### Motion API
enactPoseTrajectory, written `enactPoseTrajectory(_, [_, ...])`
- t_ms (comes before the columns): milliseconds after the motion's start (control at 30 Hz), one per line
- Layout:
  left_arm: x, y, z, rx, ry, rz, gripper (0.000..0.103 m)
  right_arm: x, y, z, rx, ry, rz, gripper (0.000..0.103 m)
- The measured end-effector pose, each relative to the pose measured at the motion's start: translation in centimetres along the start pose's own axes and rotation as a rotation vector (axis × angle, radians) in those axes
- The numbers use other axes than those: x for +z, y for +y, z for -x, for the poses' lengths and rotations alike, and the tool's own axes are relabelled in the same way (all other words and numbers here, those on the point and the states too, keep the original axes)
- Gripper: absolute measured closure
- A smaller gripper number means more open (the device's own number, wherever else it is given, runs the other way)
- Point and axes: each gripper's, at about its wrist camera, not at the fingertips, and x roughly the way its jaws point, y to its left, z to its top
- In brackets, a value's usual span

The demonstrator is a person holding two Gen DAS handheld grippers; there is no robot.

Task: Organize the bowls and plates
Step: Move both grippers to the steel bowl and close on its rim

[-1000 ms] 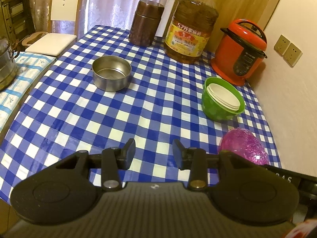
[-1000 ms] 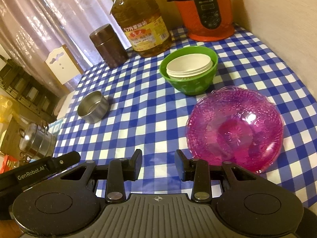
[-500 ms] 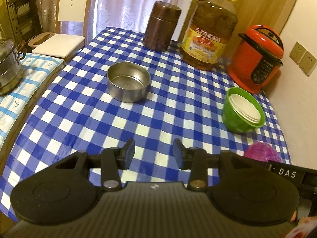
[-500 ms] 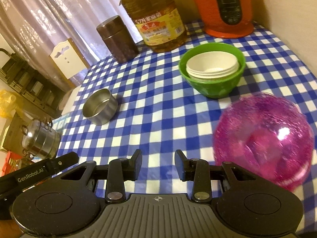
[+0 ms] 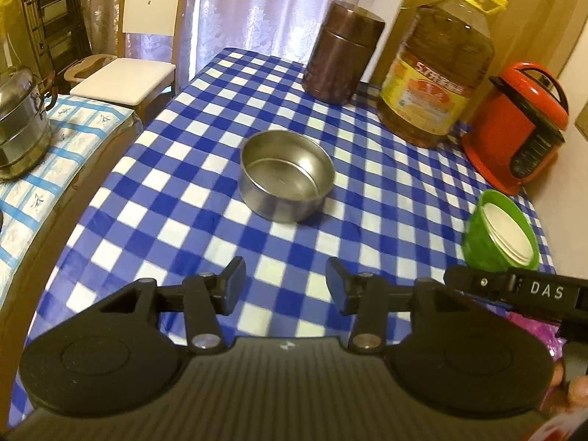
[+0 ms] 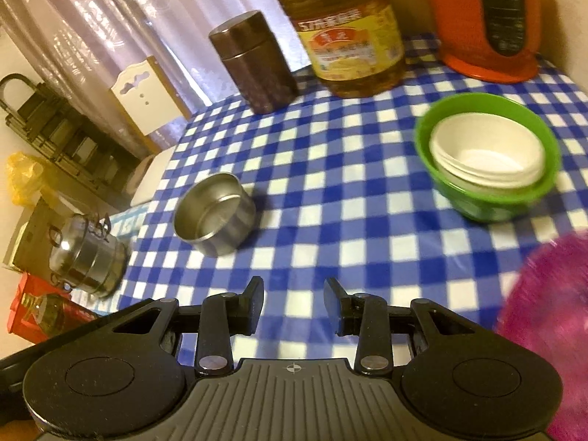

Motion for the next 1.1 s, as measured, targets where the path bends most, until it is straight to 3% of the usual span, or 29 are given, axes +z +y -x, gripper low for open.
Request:
enactPoseTrajectory(500, [5.7,4.3,-7.6,0.007,0.008,0.025,0.055,4.8,1.5,-10.2,0.075,0.054,0.002,0.066])
enactPoseTrajectory(733, [7.8,5.1,-10.1,-0.03,0.001,0.042,0.056,6.6,1.7,-13.5,0.108,0.063,-0.032,0.066])
enactPoseTrajectory(1100, [9.2,5.8,-14.1,-0.054,0.051,0.041,0.068,7.5,2.4,-16.9,0.117,0.084,-0.026,0.067])
